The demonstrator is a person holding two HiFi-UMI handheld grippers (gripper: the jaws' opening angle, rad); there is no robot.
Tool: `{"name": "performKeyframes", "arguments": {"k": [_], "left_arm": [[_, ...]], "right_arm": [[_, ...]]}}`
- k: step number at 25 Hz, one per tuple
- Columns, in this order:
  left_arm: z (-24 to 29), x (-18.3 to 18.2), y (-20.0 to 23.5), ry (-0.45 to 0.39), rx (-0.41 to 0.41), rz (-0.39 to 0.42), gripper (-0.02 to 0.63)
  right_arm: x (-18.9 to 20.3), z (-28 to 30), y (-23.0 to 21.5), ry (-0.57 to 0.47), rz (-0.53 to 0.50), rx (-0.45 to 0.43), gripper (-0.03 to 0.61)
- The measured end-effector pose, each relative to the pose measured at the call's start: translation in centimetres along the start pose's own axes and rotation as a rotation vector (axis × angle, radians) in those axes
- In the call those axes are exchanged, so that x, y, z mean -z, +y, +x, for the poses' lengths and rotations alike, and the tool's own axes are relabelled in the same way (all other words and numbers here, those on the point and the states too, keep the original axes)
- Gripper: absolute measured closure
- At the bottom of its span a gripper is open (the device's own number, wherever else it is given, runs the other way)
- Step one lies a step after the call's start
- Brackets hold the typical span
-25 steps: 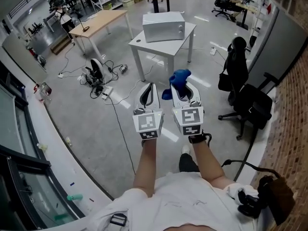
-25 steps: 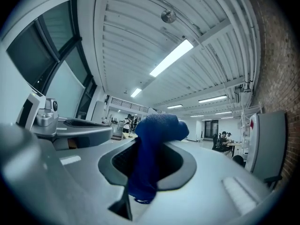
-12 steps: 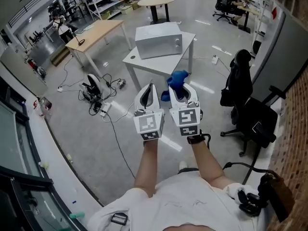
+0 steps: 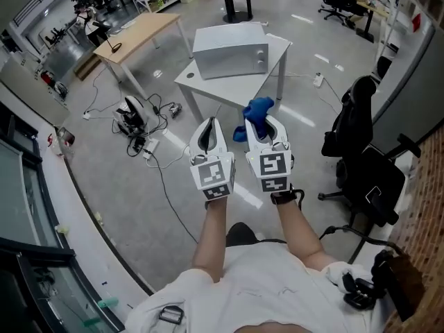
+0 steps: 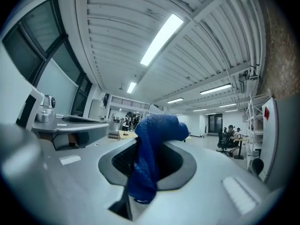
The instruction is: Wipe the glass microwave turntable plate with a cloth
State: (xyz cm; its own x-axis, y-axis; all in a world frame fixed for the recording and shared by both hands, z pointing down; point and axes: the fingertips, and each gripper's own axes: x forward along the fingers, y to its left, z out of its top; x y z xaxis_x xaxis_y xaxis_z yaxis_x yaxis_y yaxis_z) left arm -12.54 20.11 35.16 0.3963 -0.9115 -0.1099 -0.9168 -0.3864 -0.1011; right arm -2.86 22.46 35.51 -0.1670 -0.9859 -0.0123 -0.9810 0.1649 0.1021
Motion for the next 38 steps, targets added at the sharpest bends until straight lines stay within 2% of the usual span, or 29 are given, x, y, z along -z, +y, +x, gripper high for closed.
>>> {"name": "performKeyframes", "arguments": {"k": [8,13,21,28,38], "left_arm": [[6.3,1.0,0.3,0.007,0.035,0.014,0.614],[12.6,1.7,1.0,-0.009,0.057,0.005,0.614],[23.2,1.2,4.8,-0.047,0.097,-0.014,0.614],[29.9,2.6,9.2,-0.047,0.107,-0.031,0.614],[37.7,5.6,10.0,-0.009,0.126,-0.01,0.614]], "right_arm": [[0.7,5.7,-1.6,0.001,0.003,-0.018,0.492],[1.2,11.1,-4.7,0.007,0.001,0.015,0.492],[-0.8,22.0,-7.1,-0.019,-0.012,0.043,0.492],[-2.4,28.9,-6.0,-0.126,-0.01,-0.075,0.486],[0.0,36.2,-10.8,-0.124,0.014,-0.054,0.492]]}}
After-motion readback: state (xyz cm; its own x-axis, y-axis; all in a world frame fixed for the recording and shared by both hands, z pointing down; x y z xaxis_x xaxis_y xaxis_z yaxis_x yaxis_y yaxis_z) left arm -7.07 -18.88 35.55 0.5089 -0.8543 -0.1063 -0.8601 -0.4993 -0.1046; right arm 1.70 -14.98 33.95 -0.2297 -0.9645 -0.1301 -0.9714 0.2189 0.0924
